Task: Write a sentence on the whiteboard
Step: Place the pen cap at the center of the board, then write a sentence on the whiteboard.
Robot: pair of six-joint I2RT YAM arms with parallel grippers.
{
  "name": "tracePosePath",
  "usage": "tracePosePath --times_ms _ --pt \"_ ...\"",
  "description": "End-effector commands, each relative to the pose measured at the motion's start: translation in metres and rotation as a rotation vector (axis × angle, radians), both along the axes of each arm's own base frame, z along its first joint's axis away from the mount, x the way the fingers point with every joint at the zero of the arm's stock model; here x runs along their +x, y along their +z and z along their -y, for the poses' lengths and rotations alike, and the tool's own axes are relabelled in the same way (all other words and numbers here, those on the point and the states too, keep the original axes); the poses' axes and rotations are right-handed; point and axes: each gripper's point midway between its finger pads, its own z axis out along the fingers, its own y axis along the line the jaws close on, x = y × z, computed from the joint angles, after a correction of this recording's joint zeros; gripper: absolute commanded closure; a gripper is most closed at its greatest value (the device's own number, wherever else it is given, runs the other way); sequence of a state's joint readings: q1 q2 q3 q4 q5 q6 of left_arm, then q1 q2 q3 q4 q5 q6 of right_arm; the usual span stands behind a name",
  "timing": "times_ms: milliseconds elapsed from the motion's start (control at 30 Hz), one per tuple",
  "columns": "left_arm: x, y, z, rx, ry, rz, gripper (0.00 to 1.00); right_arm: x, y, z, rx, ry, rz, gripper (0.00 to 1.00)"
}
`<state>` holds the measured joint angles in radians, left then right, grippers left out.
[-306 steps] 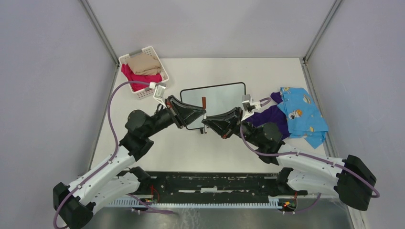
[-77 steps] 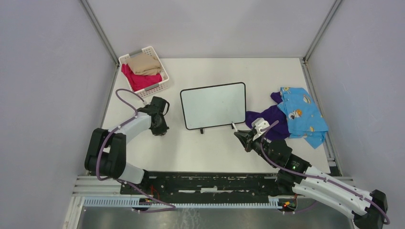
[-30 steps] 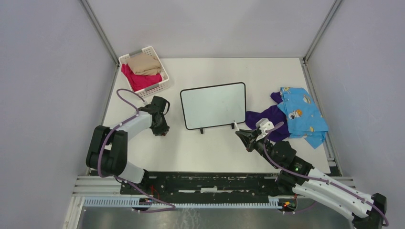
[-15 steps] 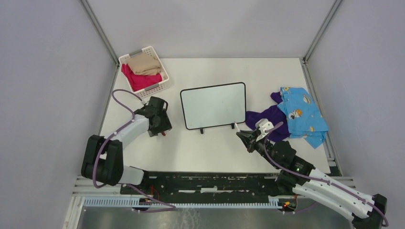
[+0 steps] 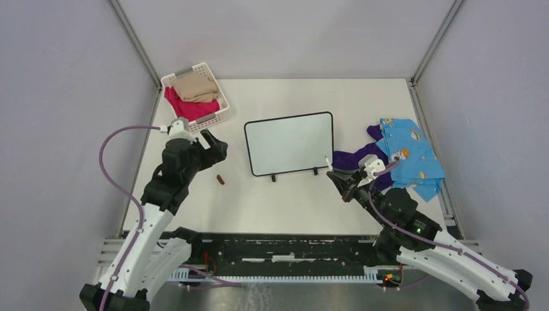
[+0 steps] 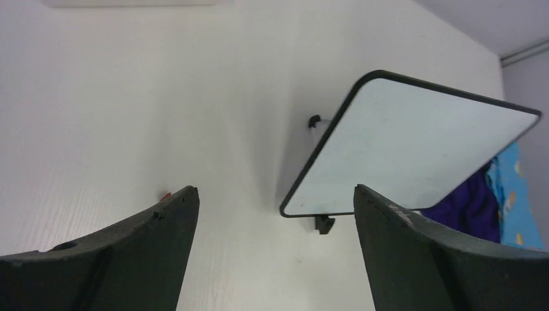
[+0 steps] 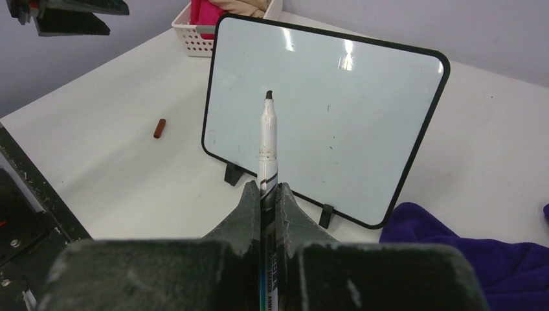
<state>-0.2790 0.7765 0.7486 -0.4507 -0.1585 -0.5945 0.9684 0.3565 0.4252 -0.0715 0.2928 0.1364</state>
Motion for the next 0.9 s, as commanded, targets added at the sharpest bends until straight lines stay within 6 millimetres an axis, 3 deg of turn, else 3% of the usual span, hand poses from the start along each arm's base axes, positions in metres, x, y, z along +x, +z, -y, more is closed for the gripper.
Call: tracePosePath --times_ms 0,200,467,600,867 --pt "-0.005 0.068 0.034 -0.035 -0.237 0.251 0.06 -0.004 0.018 0.001 0.032 0.016 0.025 1.00" --pt "-0.052 0.117 0.120 -0.294 -0.756 0.428 0.05 -0.018 0.022 -0.028 0.090 0.170 0.023 1.00" --pt "-0.123 0.127 0.218 -0.337 -1.118 0.471 0.09 -0.030 0.036 -0.054 0.191 0.300 0.031 1.00" --pt "-0.129 0.134 0.238 -0.376 -1.149 0.493 0.12 -0.039 0.047 -0.063 0.241 0.368 0.046 1.00" --pt "-0.133 0.137 0.251 -0.455 -1.187 0.498 0.14 -0.055 0.061 -0.076 0.310 0.486 0.064 1.00"
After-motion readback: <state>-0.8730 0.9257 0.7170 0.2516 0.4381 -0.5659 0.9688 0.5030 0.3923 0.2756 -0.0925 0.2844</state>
